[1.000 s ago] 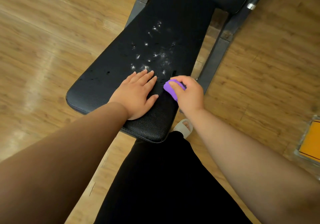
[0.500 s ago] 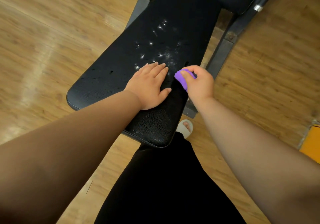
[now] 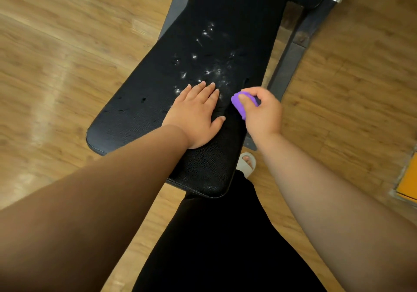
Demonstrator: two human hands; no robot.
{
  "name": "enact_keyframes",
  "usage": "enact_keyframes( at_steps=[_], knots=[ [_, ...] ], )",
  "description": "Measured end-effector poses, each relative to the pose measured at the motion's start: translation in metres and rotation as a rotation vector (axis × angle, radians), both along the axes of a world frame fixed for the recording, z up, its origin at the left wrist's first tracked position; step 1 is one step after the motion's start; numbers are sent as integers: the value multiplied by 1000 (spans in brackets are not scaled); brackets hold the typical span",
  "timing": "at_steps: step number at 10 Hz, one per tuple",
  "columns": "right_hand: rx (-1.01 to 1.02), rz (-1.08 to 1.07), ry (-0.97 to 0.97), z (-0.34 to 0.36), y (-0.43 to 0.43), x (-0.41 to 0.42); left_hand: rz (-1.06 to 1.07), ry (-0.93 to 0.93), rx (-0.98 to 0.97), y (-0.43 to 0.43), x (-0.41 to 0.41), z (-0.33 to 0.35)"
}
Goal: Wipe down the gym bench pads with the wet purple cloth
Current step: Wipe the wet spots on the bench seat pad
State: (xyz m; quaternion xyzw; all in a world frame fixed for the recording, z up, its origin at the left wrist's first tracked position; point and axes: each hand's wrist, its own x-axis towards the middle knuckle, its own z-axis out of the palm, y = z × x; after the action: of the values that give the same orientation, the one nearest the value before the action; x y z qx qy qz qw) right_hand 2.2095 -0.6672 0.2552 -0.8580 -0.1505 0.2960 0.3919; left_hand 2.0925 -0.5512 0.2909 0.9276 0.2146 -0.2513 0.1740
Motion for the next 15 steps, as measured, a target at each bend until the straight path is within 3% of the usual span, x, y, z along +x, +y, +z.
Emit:
enact_keyframes(
  at_steps=[2, 3, 4, 5, 7, 10, 11, 13, 15],
  knots=[
    [18, 113, -32, 5, -16, 1, -3, 6, 0, 0, 0, -1],
    [-35, -2, -5, 0, 5, 20, -6, 0, 3, 0, 0, 0],
    [-20, -27, 17, 3, 3, 9, -5, 3, 5, 0, 1, 0],
    [22, 85, 19, 10, -15, -10, -9, 10, 4, 0, 2, 0],
    [-35, -47, 51, -3, 11, 24, -6, 6, 10, 0, 1, -1],
    [-20, 92, 40, 3, -8, 17, 0, -3, 4, 0, 0, -2],
    [-85, -37, 16, -6, 9, 35, -4, -7, 7, 0, 0, -3],
    [17, 158, 38, 3, -6, 8, 6, -16, -1, 1, -1, -4],
    [-77, -32, -5, -11, 15, 36, 2, -26, 1, 1, -2, -4]
  ],
)
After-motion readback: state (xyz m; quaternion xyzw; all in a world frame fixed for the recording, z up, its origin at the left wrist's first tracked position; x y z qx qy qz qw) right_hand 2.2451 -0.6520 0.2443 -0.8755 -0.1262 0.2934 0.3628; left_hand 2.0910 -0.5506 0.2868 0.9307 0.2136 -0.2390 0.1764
